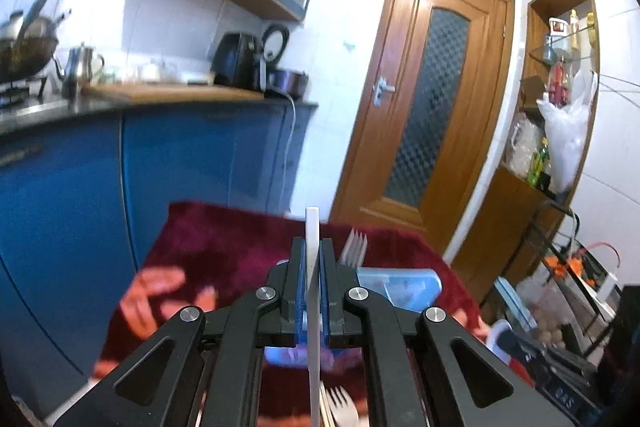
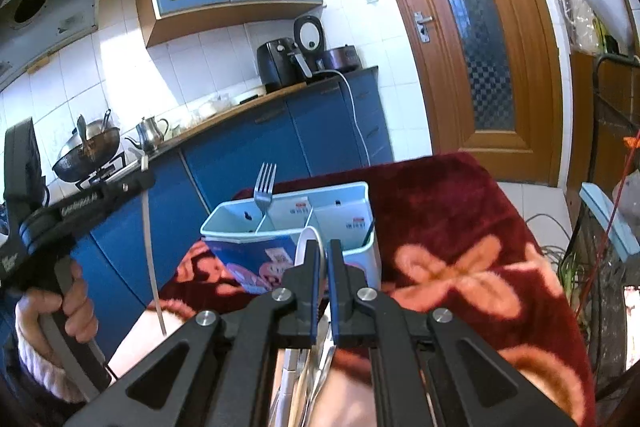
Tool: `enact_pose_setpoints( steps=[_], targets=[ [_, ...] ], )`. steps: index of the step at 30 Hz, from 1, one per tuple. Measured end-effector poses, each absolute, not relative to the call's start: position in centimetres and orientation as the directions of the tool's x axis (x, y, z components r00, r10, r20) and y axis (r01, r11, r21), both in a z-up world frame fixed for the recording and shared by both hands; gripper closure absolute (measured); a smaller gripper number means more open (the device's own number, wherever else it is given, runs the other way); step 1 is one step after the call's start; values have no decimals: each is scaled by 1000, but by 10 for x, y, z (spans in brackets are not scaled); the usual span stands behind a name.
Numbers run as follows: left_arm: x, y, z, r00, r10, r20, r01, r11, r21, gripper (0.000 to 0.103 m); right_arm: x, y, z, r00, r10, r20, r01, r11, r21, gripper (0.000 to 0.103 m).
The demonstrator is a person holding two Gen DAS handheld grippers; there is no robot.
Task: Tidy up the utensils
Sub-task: 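Lift the white chopstick with the left gripper and carry it over the caddy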
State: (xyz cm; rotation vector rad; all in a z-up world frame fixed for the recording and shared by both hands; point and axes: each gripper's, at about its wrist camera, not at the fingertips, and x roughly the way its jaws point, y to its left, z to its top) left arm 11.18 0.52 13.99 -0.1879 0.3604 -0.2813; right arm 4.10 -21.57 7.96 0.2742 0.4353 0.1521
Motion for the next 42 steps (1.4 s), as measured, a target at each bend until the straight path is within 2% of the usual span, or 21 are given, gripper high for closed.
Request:
enact_pose_setpoints(
  steps=[7,12,16,26,34,42],
  targets=[
    [137,0,165,943,-271,-192,230,950,-212,97,56,-218,86,914,186,-360,-84,956,280,98],
    [156,3,174,959,-258,-117,219,936,-276,97,62,-217,85,923,178,-341,-87,960,265,98],
    [166,0,169,972,-223,-67,197,940,-278,97,64,-218,83,930,162,-329,-80,965,249,98],
    [182,-15,130,979,-187,-78,165,958,-234,97,82,-224,95,953,101,-286,-39,975,217,98],
    [179,-21,111,979,-189,-76,172,966,-194,97,115,-222,105,983,22,-182,12,983,181,98],
    [187,-20,97,971,-205,-123,177,962,-206,97,143,-212,105,995,-87,-53,92,990,109,98]
  ],
)
